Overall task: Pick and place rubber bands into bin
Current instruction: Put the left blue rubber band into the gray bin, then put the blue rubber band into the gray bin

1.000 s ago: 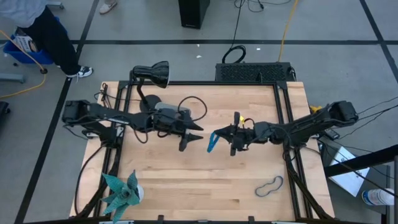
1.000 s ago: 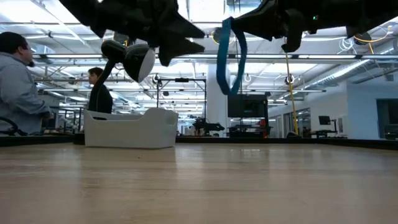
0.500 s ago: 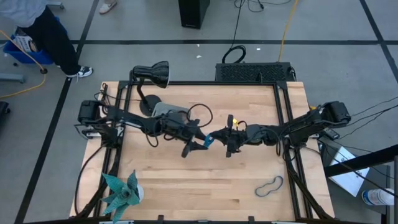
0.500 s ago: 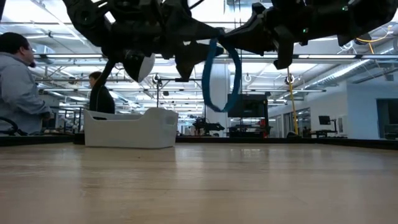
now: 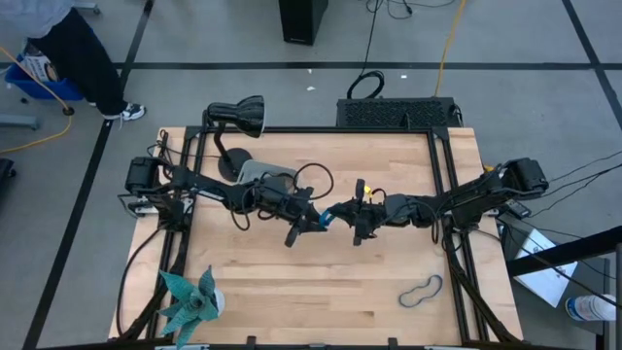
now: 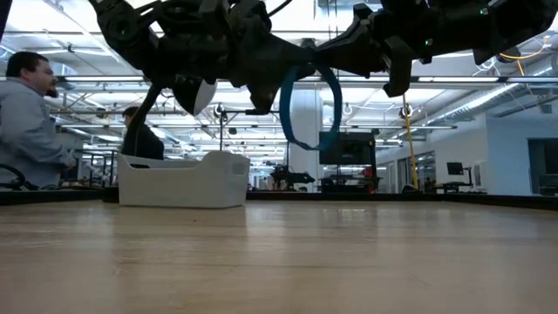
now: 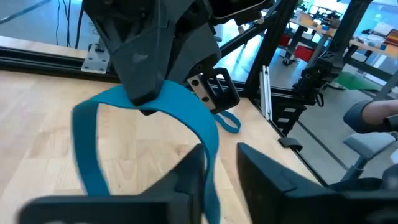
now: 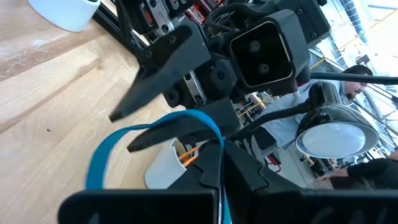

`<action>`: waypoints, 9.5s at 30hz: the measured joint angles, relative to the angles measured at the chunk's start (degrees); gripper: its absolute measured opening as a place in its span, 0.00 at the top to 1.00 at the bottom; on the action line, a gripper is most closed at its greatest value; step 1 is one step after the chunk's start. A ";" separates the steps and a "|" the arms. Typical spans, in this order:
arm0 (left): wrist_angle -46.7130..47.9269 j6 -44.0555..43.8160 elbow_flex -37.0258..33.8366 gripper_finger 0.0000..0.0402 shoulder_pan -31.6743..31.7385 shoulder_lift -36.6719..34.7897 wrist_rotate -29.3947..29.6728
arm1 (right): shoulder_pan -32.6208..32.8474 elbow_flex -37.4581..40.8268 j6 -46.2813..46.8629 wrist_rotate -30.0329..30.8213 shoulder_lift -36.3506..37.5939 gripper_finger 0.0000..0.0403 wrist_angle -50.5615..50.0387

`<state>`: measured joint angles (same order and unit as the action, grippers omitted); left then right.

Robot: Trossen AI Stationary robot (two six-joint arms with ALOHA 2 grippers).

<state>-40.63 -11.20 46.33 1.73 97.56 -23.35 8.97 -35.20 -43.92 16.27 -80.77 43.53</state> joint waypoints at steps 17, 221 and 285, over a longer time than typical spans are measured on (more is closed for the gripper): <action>0.18 2.03 0.02 0.98 0.27 0.00 0.87 | 0.11 0.00 1.23 0.04 0.00 0.96 -0.01; 56.81 0.58 -0.72 0.88 14.74 -17.57 35.47 | 42.53 -8.76 95.47 -13.14 -0.50 0.45 -77.57; 56.58 0.48 -0.70 0.88 14.74 -17.55 35.49 | 43.60 -2.13 80.17 -12.32 -4.30 0.61 -62.80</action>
<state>15.94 -10.72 45.63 16.47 80.01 12.14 52.58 -37.33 36.24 3.95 -85.07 -19.28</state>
